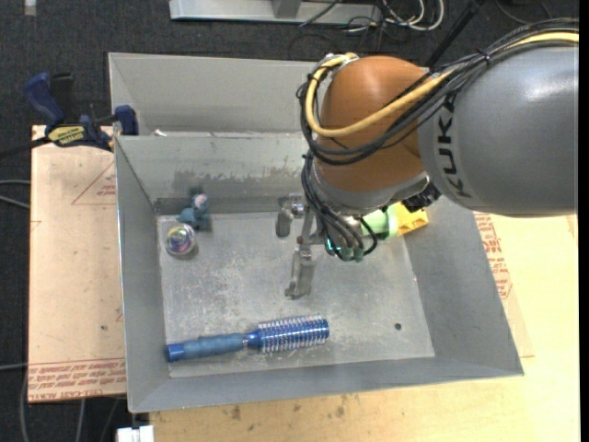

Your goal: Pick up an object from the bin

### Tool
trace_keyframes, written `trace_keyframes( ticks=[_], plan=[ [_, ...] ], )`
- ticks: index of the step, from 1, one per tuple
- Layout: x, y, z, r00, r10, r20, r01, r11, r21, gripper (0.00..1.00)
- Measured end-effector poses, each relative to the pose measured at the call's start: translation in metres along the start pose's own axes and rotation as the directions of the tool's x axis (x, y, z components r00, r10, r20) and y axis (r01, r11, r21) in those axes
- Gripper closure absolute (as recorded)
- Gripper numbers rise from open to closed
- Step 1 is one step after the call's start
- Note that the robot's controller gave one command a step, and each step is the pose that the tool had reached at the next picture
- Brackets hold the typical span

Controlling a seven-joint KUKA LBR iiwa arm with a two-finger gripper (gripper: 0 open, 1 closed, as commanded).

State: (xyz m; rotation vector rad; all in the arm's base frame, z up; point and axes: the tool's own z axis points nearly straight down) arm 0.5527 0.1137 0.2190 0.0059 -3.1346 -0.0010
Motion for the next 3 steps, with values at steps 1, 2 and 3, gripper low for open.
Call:
trace_keyframes(
  ticks=[1, 2, 3],
  plan=[
    [0.039, 0.010, 0.108, 0.959, -0.283, 0.001, 0.283, 0.959, 0.001, 0.00],
    [0.057, 0.021, 0.150, 0.938, -0.348, 0.013, 0.348, 0.938, 0.002, 0.00],
    [0.059, 0.020, 0.150, 0.938, -0.346, 0.006, 0.346, 0.938, 0.001, 1.00]
  ],
)
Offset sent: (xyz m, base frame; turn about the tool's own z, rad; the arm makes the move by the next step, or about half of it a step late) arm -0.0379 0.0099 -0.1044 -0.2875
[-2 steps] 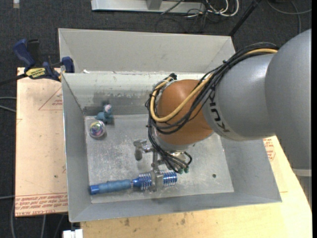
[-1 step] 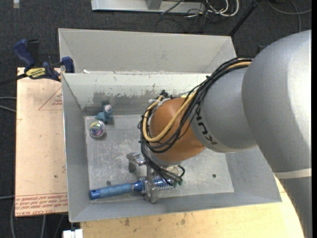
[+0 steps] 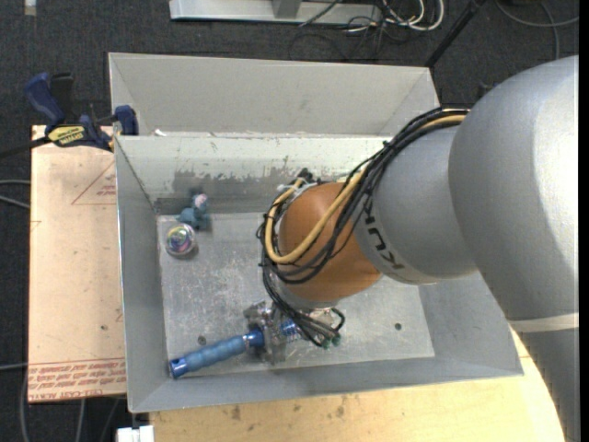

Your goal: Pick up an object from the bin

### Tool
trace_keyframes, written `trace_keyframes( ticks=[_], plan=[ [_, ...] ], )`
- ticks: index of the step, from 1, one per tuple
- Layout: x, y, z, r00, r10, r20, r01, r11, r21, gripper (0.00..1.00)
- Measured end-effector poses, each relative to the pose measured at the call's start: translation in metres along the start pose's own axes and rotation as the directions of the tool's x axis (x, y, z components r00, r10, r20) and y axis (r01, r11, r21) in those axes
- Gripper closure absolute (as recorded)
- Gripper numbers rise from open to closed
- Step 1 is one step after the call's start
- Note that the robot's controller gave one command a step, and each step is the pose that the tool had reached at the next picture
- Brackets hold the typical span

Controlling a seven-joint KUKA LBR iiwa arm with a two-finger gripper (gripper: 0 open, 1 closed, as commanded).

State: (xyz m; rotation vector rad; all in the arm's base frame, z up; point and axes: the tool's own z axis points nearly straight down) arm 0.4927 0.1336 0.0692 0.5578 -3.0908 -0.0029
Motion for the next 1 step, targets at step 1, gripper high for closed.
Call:
trace_keyframes(
  ticks=[1],
  plan=[
    [-0.0095, -0.0101, -0.1457, 0.999, -0.046, 0.010, 0.046, 0.999, 0.003, 1.00]
  ],
)
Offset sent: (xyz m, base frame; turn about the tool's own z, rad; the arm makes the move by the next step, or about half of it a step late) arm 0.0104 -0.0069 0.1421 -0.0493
